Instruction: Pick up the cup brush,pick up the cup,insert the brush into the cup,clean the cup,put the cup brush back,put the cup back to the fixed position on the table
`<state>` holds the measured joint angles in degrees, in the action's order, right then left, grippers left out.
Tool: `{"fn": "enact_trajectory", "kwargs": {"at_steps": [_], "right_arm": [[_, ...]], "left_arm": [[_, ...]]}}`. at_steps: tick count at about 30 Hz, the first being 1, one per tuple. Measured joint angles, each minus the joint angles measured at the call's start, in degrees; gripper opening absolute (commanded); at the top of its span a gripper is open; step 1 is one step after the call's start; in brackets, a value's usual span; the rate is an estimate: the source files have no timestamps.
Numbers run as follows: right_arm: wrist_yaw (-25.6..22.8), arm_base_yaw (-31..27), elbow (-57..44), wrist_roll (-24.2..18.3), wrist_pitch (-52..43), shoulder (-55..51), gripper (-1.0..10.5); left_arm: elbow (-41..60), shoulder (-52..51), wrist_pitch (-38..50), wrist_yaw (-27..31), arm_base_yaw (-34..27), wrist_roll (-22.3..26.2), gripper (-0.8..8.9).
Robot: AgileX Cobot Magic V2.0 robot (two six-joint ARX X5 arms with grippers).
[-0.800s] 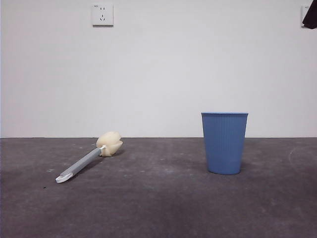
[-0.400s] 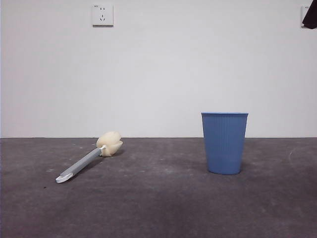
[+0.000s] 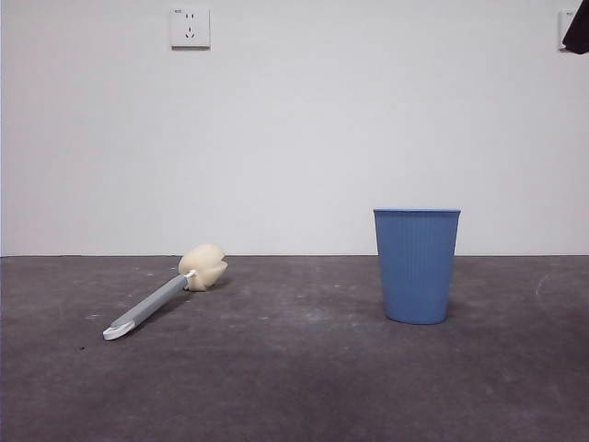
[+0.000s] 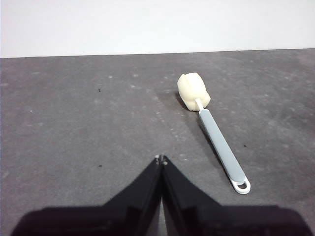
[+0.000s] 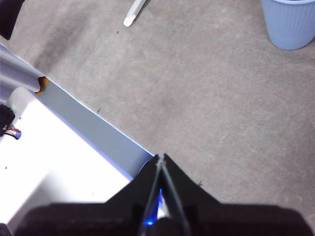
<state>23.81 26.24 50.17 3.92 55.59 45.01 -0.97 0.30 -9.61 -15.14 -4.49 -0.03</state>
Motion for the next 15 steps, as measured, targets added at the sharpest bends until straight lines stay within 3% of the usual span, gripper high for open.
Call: {"fn": "enact_trajectory", "kwargs": {"at_steps": [15], "right_arm": [[-0.6,0.0,0.0,-0.1,0.0,-0.3,0.0]], "left_arm": [[0.0,0.0,0.0,0.0,0.0,0.0,-0.04]]}}
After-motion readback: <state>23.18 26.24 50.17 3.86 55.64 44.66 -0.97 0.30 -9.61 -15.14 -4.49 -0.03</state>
